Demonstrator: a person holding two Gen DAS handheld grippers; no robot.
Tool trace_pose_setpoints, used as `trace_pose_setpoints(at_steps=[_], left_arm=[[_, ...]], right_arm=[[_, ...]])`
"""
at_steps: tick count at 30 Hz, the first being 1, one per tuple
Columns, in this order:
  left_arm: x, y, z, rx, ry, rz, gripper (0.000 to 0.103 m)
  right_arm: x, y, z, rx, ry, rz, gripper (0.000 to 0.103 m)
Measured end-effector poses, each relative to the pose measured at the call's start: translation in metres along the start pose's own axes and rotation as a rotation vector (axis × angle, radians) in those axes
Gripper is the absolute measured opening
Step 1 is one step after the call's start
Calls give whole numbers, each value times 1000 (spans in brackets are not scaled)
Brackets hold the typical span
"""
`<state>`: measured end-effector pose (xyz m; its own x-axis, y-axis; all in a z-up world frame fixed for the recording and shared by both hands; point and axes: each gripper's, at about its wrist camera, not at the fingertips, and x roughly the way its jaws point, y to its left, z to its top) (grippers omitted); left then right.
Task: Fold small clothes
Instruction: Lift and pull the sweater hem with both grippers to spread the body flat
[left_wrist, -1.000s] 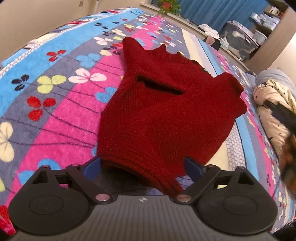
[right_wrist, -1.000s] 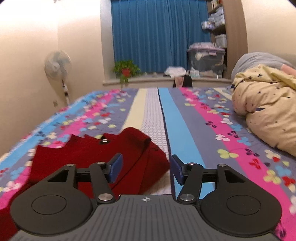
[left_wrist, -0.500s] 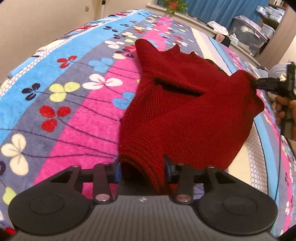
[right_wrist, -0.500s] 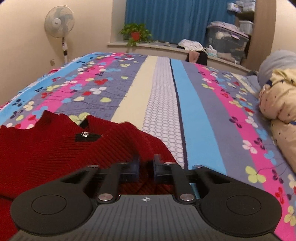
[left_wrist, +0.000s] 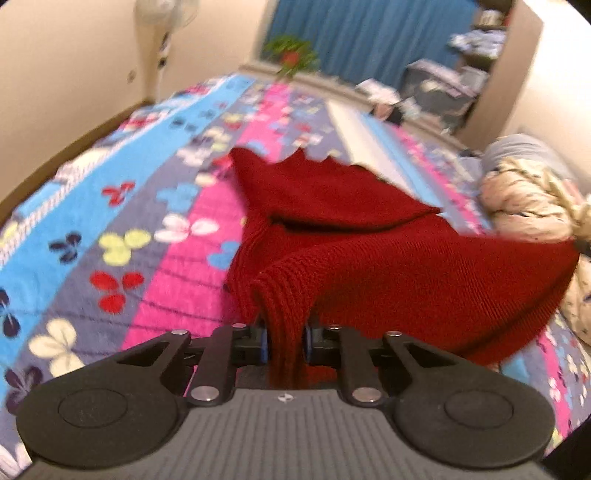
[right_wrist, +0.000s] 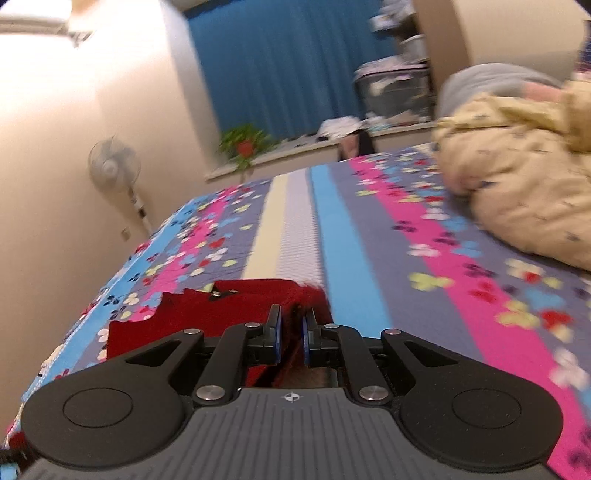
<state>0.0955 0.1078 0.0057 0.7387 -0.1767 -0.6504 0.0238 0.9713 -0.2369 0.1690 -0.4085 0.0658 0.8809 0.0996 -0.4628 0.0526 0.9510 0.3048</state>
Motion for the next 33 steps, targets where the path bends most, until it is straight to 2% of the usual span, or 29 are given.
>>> trace_pose_setpoints(at_steps=[5,6,8,10,11,13,14,15,16,18,20,22,25,26,27,28,30,33], left_arm=[[-34,17,-14,8,-8,-83,12],[-35,21,-17,14,17,-85,12],[-24,29,-25,2,118,-78,14],[-12,31,-29,-17,192,-43,20],[-6,32,-29,-19,214,-27,23],[2,32,-26,-41,233,-1,37],[5,33,-24,-60,230,13,50],[7,34,-22,-77,228,24,58],[10,35,-20,-96,231,32,58],[20,39,-19,-133,264,45,58],[28,40,-22,-156,303,62,58],[35,43,-24,-166,321,64,58],[43,43,-27,-172,351,55,56],[44,42,-30,-156,361,54,45],[46,38,-32,-129,367,52,33],[47,33,-33,-91,366,59,32],[45,20,-36,8,354,77,22],[32,16,-36,45,293,65,14]], right_arm=[[-61,-59,-51,154,77,-8,9],[-66,-69,-64,182,112,-18,6],[-60,-80,-86,204,215,-55,5],[-44,-91,-109,195,348,-102,3],[-36,-93,-115,188,390,-141,5],[-29,-94,-117,176,389,-137,8],[-24,-92,-117,164,384,-129,9],[-18,-91,-116,156,385,-128,16],[-13,-91,-114,153,393,-124,21],[4,-89,-117,139,432,-113,43],[20,-82,-122,111,487,-104,47],[38,-74,-126,45,539,-112,47],[52,-64,-134,-52,572,-151,50],[54,-63,-137,-72,578,-163,50],[55,-62,-139,-79,588,-173,46],[54,-63,-141,-82,585,-175,44],[49,-59,-141,-101,574,-159,21],[35,-59,-136,-84,519,-127,17]])
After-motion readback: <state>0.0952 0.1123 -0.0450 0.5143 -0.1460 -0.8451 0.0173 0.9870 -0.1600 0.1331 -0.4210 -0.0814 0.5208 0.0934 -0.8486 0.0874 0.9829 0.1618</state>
